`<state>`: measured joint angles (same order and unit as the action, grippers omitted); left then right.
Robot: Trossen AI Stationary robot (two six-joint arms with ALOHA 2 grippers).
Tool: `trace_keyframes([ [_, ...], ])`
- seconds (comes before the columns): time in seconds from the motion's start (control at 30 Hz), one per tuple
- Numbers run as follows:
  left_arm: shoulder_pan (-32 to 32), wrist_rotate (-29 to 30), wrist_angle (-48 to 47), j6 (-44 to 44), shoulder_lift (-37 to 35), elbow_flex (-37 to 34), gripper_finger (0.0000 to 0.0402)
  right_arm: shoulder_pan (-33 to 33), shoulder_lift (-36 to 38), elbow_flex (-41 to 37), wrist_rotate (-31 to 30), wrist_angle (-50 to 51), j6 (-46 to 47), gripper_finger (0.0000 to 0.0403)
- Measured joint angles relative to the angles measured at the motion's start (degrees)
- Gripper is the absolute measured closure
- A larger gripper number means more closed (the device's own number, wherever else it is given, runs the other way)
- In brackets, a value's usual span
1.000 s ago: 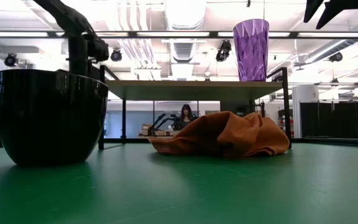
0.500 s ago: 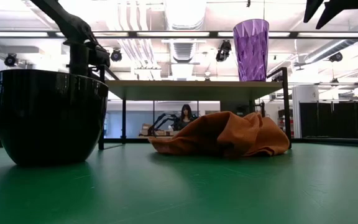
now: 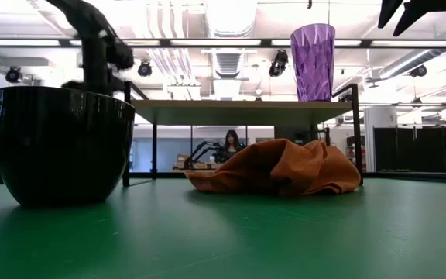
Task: Stack small to large cups/mugs on shelf
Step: Put the green cup on the shelf
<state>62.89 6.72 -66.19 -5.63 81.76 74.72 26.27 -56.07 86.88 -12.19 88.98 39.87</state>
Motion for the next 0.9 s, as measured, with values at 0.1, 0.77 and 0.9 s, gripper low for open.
trace_keyframes([
  [0.1, -0.5, 0.0, -2.1, -1.2, -3.6, 3.4, 0.0401, 0.0, 0.0, 0.0, 0.0, -0.2, -0.1, 0.0204],
  [0.77, -33.9, 1.5, -0.8, -13.3, -2.1, 29.4, 0.0401, 0.0, -6.2, 0.0, 0.5, -1.4, -2.6, 0.0204],
  [0.9, -37.1, -0.3, -0.8, -10.9, 4.8, 37.2, 0.0401, 0.0, -6.7, 0.0, 0.8, -1.4, -3.3, 0.0204],
])
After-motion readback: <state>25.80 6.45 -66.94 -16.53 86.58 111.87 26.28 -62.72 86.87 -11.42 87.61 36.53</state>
